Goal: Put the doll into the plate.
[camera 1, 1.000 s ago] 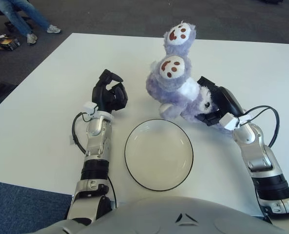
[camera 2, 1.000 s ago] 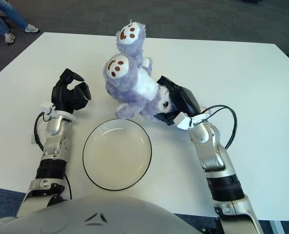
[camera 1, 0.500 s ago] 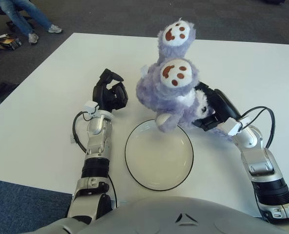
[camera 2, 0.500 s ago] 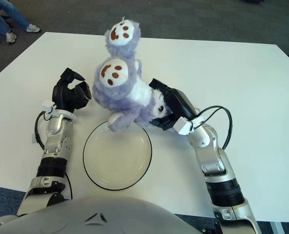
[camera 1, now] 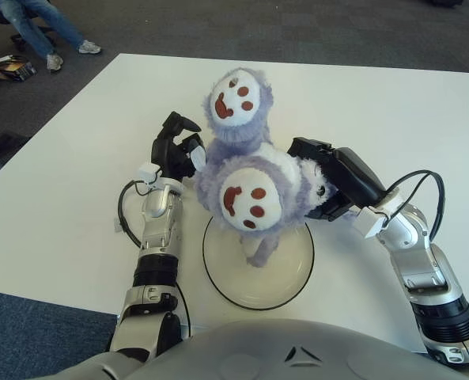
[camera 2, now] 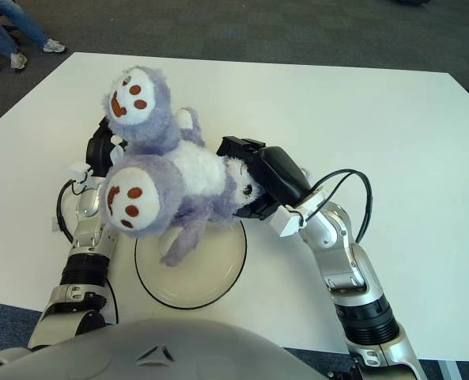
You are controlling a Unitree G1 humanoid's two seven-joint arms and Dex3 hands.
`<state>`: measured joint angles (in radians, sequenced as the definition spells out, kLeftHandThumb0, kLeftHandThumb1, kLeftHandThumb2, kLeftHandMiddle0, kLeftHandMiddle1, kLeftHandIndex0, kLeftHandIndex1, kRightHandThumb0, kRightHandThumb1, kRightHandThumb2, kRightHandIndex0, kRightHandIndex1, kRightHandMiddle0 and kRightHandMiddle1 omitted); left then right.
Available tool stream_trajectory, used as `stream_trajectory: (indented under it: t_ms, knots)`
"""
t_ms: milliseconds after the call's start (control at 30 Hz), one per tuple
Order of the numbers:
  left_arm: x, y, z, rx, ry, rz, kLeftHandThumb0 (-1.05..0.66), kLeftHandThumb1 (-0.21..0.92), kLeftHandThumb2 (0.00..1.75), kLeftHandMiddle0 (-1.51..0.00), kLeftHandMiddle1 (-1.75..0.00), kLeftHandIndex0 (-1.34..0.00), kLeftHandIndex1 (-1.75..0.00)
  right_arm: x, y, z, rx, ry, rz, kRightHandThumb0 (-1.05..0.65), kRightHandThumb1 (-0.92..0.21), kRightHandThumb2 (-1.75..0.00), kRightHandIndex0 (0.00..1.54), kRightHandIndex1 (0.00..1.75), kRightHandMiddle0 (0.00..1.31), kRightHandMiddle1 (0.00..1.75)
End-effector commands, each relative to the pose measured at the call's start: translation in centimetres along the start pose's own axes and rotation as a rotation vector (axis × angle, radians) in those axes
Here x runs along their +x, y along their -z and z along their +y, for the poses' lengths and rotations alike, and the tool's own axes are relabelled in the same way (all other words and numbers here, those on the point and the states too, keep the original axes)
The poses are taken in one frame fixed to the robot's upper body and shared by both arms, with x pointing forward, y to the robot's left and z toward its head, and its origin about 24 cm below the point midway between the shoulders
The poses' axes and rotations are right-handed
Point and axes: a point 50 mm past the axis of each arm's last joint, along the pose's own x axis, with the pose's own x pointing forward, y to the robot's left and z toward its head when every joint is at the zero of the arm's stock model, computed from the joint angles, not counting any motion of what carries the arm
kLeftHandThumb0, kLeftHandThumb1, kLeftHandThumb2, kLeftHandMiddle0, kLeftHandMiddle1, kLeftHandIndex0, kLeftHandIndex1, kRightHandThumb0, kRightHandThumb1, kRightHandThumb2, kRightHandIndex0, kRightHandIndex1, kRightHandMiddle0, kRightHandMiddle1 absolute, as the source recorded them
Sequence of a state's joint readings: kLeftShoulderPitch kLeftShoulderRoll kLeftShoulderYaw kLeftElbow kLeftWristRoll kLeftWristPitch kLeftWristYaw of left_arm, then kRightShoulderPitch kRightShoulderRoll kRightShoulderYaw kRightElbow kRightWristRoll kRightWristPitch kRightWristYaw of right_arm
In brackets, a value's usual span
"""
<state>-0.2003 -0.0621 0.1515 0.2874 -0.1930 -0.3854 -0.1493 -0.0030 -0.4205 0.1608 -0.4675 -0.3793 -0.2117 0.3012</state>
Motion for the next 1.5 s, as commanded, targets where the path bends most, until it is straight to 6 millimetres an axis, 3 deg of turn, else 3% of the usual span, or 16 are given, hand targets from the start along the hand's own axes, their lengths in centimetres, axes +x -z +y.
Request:
stream_trajectory:
  t_ms: [0, 133, 600, 800, 1433, 1467]
  knots:
    - [-2.5, 2.7, 0.9, -0.016, -0.062, 0.127, -0.45, 0.39, 1.22, -1.12, -1.75, -0.55, -1.75, 0.2, -0.4, -0.1, -0.003, -0.024, -0.023, 0.57, -0.08, -1.60, 0.81, 1.75, 0.99, 1.75]
    - [-2.5, 2.8, 0.9, -0.019, -0.060, 0.127, -0.45, 0.39, 1.23, -1.12, -1.75, -0.55, -1.75, 0.4, -0.8, 0.1, 0.061, -0.062, -0.021, 0.57, -0.08, -1.60, 0.81, 1.75, 0.99, 1.75]
    - [-2.4, 2.9, 0.9, -0.017, -0.054, 0.125, -0.46, 0.36, 1.26, -1.14, -1.75, -0.57, -1.75, 0.3, -2.6, 0.5, 0.094, -0.165, -0.073, 0.48, -0.27, -1.37, 0.64, 1.75, 0.75, 1.75]
    - [-2.4, 2.9, 0.9, -0.017, -0.049, 0.119, -0.46, 0.36, 1.26, -1.14, -1.75, -0.57, -1.75, 0.5, -2.7, 0.6, 0.048, -0.206, -0.120, 0.46, -0.32, -1.31, 0.60, 1.75, 0.75, 1.75]
    - [-2.4, 2.9, 0.8, -0.008, -0.042, 0.126, -0.46, 0.36, 1.26, -1.14, -1.75, -0.57, -1.75, 0.4, -2.7, 0.8, 0.053, -0.261, -0.147, 0.45, -0.34, -1.29, 0.58, 1.75, 0.71, 1.75]
    - [-2.4, 2.9, 0.8, -0.008, -0.041, 0.126, -0.46, 0.36, 1.26, -1.14, -1.75, -0.57, -1.75, 0.4, -2.7, 0.8, 0.050, -0.265, -0.151, 0.36, -0.32, -1.31, 0.61, 1.72, 0.66, 1.75]
